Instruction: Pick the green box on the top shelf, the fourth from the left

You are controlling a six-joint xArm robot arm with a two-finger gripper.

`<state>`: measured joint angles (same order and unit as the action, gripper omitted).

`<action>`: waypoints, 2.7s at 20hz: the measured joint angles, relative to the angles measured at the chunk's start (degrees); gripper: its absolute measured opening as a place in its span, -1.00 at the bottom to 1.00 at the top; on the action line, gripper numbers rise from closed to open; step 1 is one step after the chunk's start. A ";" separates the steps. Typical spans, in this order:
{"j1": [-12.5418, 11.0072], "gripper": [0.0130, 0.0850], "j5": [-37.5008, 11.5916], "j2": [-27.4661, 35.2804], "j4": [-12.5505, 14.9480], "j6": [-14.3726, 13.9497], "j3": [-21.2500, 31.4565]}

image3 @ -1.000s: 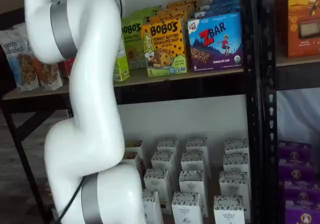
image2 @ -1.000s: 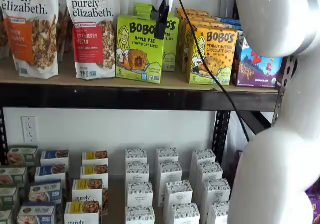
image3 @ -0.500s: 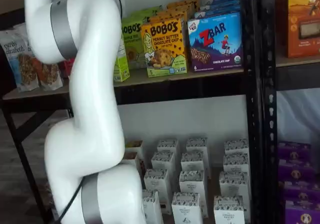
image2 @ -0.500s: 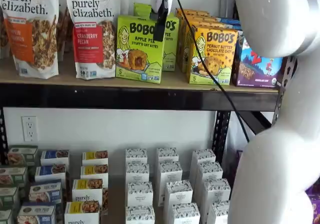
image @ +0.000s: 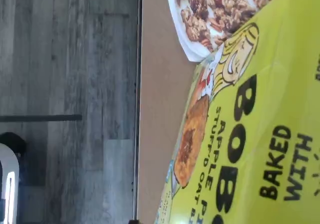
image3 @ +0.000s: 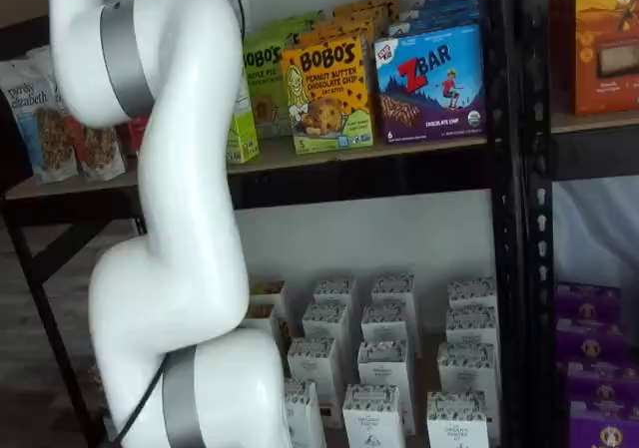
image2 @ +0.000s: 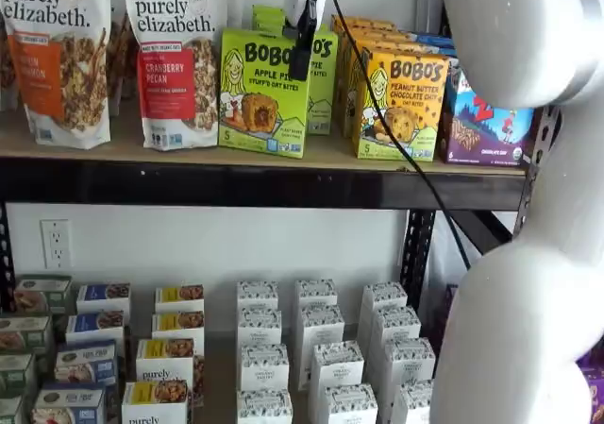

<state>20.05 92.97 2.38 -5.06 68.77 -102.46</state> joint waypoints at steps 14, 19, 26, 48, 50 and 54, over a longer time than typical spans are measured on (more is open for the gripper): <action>-0.35 1.00 -0.02 0.20 0.27 0.39 -0.22; -0.45 1.00 1.78 1.18 -0.64 0.33 -1.85; -0.68 1.00 4.25 2.53 -2.57 0.18 -4.07; -0.11 0.56 0.83 1.14 -1.50 -0.07 -0.95; -0.11 0.56 0.60 1.00 -1.44 -0.04 -0.71; -0.15 0.56 0.28 0.81 -1.42 0.00 -0.40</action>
<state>19.90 93.25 3.18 -6.48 68.77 -102.86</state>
